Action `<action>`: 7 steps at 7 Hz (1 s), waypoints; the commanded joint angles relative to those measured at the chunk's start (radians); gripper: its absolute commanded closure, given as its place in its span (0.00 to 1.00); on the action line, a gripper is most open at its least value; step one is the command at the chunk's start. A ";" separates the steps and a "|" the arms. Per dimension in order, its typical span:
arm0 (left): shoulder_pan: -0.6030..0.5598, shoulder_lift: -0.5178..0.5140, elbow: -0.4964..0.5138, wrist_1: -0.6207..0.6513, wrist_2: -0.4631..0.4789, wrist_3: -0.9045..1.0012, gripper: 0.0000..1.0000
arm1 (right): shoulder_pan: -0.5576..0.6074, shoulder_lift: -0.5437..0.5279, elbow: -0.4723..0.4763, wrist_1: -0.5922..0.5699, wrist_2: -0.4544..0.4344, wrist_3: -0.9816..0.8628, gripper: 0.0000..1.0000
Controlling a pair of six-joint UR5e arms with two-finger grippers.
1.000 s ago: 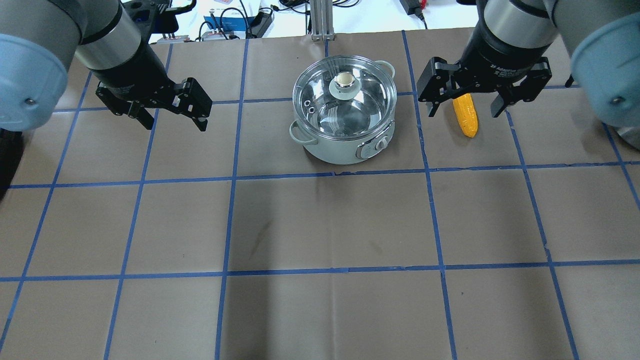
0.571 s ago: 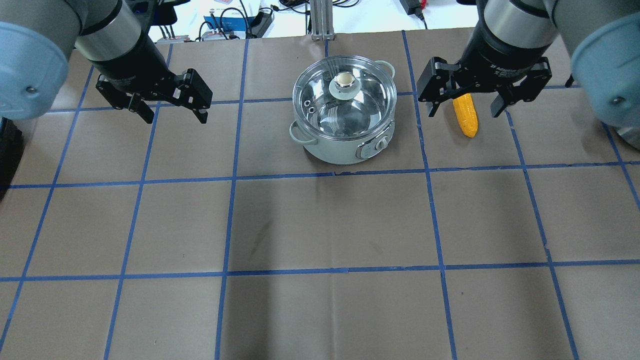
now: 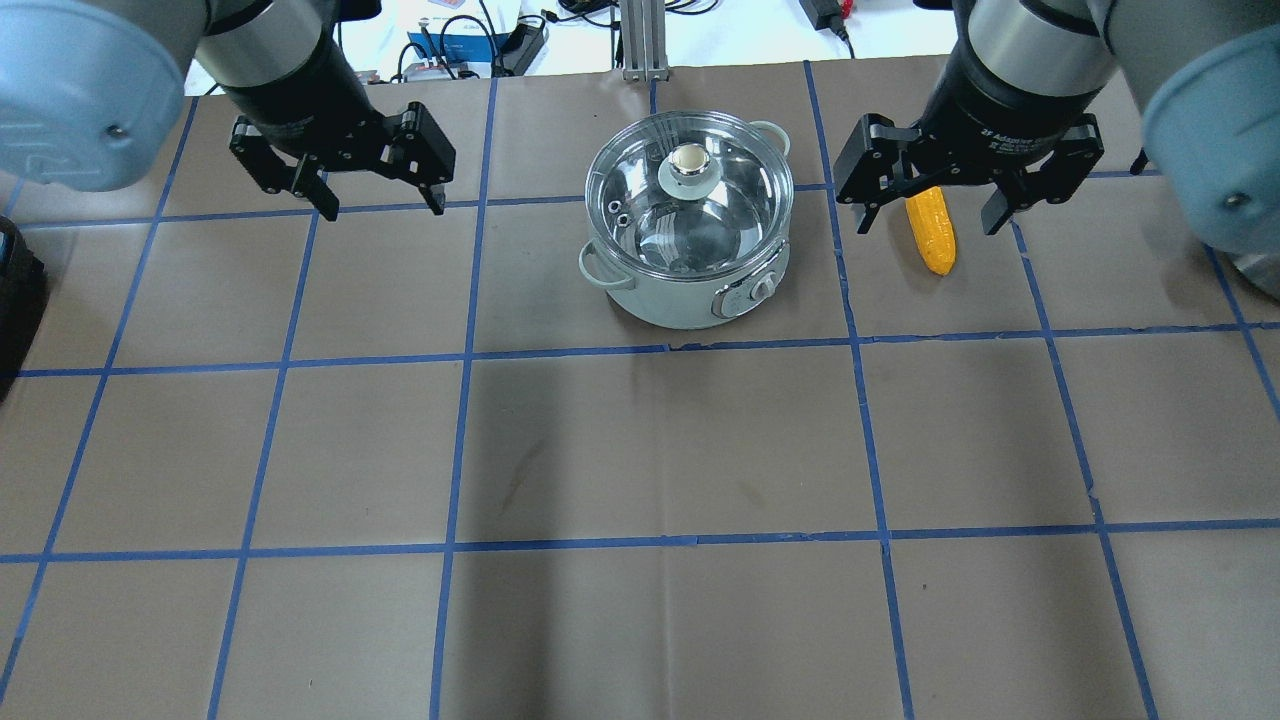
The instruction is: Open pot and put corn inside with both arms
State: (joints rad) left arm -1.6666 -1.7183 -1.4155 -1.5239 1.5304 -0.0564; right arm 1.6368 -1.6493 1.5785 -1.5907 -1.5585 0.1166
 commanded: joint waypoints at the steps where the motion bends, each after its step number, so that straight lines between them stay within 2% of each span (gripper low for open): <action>1: -0.131 -0.137 0.130 0.052 0.001 -0.132 0.00 | 0.000 0.000 0.000 0.000 0.000 0.000 0.00; 2: -0.181 -0.205 0.170 0.057 -0.001 -0.193 0.00 | 0.000 0.000 0.000 0.000 0.000 0.000 0.00; 3: -0.209 -0.271 0.193 0.161 -0.025 -0.270 0.00 | 0.000 0.000 0.000 0.000 0.001 0.000 0.00; 4: -0.226 -0.317 0.202 0.197 -0.053 -0.313 0.00 | 0.000 0.000 0.000 0.000 0.002 0.000 0.00; 7: -0.229 -0.406 0.248 0.270 -0.058 -0.321 0.00 | 0.000 0.000 0.002 0.000 0.003 0.002 0.00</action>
State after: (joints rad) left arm -1.8935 -2.0850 -1.1920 -1.2954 1.4770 -0.3705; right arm 1.6368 -1.6490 1.5788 -1.5907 -1.5557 0.1170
